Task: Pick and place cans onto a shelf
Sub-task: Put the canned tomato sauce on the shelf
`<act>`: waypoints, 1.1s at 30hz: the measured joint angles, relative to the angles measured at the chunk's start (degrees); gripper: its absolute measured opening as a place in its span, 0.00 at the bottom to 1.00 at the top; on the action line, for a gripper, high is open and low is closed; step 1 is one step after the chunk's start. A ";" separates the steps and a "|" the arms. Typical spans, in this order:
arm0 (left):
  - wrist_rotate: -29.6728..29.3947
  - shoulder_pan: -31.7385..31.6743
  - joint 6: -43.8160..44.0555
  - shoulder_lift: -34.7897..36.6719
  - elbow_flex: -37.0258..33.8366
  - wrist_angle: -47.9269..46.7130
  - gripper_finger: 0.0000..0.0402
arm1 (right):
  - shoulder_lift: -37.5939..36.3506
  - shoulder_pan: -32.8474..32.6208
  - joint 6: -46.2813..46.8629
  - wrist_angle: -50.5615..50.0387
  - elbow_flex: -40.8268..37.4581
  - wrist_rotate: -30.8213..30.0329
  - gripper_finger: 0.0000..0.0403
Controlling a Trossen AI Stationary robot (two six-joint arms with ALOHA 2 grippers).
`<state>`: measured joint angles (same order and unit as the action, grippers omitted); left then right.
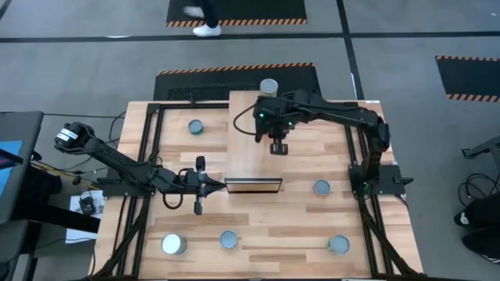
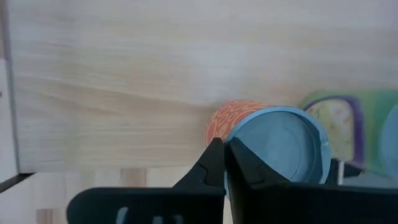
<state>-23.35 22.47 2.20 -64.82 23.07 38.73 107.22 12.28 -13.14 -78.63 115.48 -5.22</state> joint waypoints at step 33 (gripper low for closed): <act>0.02 0.00 -0.01 0.00 0.00 1.09 0.00 | 1.85 2.96 0.80 6.81 -3.32 1.33 0.03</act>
<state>-23.33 22.47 2.18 -64.82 23.07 39.82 109.07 15.24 -12.34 -71.82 112.16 -3.90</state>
